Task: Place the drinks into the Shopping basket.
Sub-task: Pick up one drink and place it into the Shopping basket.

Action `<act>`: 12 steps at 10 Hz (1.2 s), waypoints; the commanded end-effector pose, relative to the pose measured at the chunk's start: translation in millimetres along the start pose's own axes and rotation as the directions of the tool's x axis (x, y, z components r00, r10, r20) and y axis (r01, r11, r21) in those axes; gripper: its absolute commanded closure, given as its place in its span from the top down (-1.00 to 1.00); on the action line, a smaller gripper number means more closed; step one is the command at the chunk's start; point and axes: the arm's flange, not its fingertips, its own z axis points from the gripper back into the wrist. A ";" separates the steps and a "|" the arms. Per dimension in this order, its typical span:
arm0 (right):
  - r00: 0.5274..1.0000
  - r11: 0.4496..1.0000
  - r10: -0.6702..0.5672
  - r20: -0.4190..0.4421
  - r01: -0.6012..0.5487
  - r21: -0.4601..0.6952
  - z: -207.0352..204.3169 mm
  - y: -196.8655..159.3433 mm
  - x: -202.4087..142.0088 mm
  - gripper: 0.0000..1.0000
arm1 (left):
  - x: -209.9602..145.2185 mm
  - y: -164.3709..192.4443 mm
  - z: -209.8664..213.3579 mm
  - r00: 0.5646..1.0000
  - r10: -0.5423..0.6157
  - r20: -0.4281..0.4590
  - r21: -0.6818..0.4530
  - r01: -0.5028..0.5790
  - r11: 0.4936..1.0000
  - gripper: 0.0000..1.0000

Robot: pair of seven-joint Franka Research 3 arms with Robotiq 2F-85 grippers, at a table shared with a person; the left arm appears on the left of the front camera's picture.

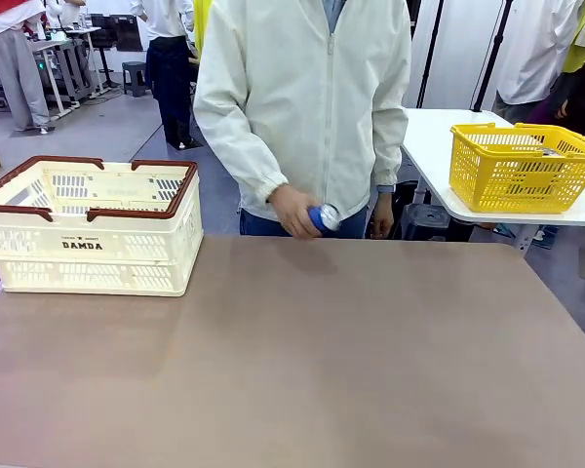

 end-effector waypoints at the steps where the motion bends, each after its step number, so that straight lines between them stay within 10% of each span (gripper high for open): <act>1: 1.000 1.000 0.016 0.003 -0.016 0.013 1.2 5.2 4.2 1.00 | 0.1 -2.6 2.8 1.000 0.002 -0.010 -0.003 -0.002 1.000 1.00; 12: 1.000 1.000 0.016 0.003 -0.016 0.013 1.2 5.2 4.2 1.00 | 0.1 -2.6 2.8 1.000 0.002 -0.010 -0.003 -0.002 1.000 1.00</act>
